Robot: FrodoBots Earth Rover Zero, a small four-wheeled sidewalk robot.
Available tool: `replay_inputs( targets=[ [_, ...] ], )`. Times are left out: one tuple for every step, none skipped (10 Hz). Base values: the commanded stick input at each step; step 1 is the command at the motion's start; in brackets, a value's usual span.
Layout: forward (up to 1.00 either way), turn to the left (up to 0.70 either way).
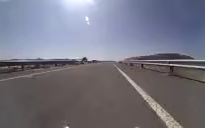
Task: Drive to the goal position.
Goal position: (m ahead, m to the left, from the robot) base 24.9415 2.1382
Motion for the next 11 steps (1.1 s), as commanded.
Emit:
replay_inputs(
  targets=[
    [1.0, 0.0],
    [1.0, 0.0],
    [1.0, 0.0],
    [1.0, 0.0],
    [1.0, 0.0],
    [1.0, 0.0],
    [1.0, 0.0],
    [1.0, 0.0],
    [1.0, 0.0],
    [1.0, 0.0],
    [1.0, 0.0]
  ],
)
